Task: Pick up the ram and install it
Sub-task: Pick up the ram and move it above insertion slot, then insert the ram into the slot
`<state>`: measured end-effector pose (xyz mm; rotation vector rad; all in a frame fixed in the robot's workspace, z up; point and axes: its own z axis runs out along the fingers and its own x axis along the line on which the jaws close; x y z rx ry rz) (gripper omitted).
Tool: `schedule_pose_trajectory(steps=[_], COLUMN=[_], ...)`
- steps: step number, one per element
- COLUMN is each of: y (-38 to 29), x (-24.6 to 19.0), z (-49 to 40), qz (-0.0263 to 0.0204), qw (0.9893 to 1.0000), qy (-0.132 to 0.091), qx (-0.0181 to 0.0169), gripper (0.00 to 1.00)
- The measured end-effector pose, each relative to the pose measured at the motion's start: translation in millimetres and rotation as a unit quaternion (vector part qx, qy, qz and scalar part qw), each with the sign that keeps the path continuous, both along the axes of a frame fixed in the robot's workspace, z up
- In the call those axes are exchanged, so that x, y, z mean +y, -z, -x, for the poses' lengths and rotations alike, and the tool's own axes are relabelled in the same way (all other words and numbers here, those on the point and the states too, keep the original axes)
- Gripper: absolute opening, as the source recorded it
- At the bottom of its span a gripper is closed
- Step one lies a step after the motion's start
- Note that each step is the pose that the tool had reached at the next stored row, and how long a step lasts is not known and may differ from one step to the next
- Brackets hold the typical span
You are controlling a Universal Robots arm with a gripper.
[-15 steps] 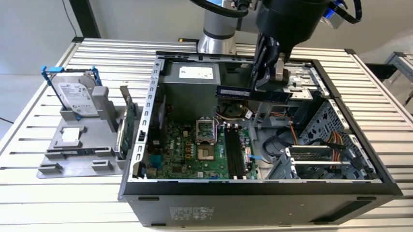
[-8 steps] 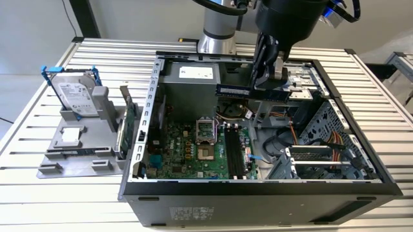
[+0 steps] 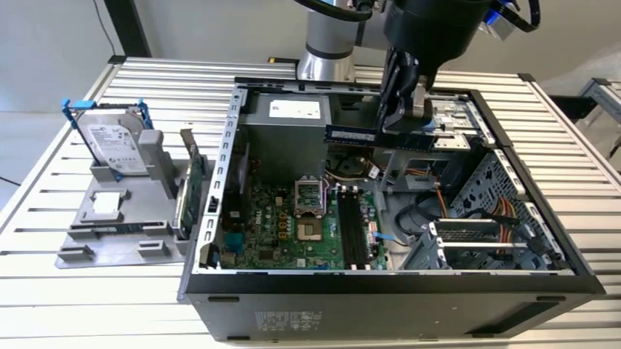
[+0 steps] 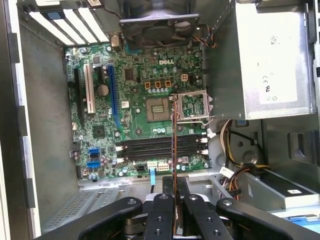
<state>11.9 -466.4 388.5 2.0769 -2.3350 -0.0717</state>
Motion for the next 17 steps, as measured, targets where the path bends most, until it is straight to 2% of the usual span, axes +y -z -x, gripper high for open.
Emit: schedule_pose_trajectory(steps=[8, 17], y=[0.2, 0.3], x=[6.2, 7.8], z=[-0.4, -0.5], qz=[0.0000, 0.0000], qw=[1.0000, 1.0000], qy=[-0.007, -0.008], qx=[0.0000, -0.0011], gripper=[0.00, 0.00])
